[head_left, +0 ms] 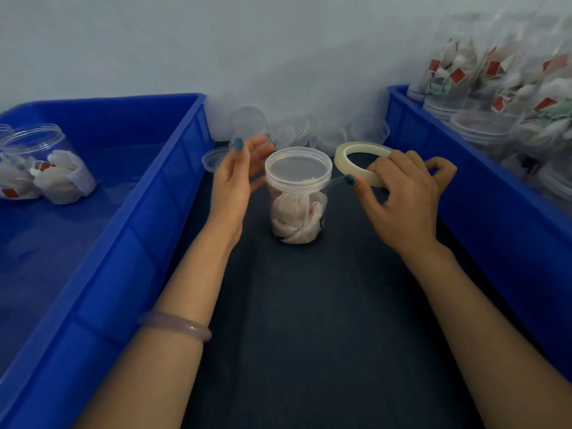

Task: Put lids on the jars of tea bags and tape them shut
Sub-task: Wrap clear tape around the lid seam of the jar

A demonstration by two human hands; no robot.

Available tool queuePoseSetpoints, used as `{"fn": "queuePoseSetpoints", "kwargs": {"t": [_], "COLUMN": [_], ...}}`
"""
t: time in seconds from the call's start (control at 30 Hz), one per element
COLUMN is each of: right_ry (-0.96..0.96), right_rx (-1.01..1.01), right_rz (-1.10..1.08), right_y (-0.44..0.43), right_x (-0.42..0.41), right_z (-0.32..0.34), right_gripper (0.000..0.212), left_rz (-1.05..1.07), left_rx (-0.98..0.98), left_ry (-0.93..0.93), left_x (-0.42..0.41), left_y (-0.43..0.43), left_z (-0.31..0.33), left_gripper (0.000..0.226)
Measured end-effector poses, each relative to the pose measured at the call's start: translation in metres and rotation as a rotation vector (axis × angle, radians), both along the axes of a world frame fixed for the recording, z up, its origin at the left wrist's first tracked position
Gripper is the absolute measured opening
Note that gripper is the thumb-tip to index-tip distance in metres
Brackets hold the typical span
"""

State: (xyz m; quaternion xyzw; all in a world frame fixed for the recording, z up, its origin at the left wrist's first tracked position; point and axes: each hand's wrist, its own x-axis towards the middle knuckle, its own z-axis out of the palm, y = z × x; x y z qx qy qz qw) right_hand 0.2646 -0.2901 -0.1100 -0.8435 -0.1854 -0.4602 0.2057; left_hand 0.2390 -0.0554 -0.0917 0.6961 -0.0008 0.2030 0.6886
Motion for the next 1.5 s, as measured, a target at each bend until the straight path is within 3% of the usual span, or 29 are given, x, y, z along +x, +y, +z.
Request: {"fn": "queuePoseSetpoints", "kwargs": {"t": [0.07,0.13,0.23,0.3,0.47,0.77,0.93,1.2,1.4,1.5], "right_ry": [0.006,0.007,0.001,0.001,0.001,-0.072,-0.034,0.084,0.146,0.151], "right_rx": [0.009,0.024,0.024,0.029,-0.027,-0.099,-0.118,-0.072,-0.061,-0.073], "right_rz": [0.013,0.022,0.021,0.019,0.017,0.004,0.019,0.054,0.041,0.028], "right_y": [0.000,0.001,0.000,0.000,-0.003,-0.006,-0.008,-0.003,0.006,0.006], "right_x": [-0.001,-0.002,-0.002,-0.002,0.001,0.002,0.002,0.001,-0.002,-0.004], "right_z": [0.001,0.003,0.003,0.003,0.002,0.004,0.007,0.009,0.006,0.008], "right_gripper": [0.048,0.047,0.043,0.045,0.044,0.052,0.061,0.053,0.055,0.051], "left_rz": [0.082,0.090,0.116,0.142,0.270,0.101,-0.062,-0.241,-0.214,-0.165], "left_rx": [0.204,0.529,1.088,1.246,1.322,1.220,1.174,1.006,0.981,0.967], "left_ry": [-0.038,-0.047,0.104,0.214,0.049,-0.071,-0.047,-0.036,-0.062,-0.070], "left_x": [-0.004,-0.012,-0.017,-0.018,-0.014,-0.012,-0.018,-0.022,-0.019,-0.019], "left_y": [-0.007,-0.021,-0.053,-0.072,-0.069,-0.049,-0.036,-0.029,-0.036,-0.040], "left_z": [0.023,0.047,0.061,0.055,0.036,0.032,0.039,0.049,0.049,0.047], "left_gripper": [0.049,0.058,0.085,0.088,0.073,0.067,0.072,0.043,0.036,0.045]}}
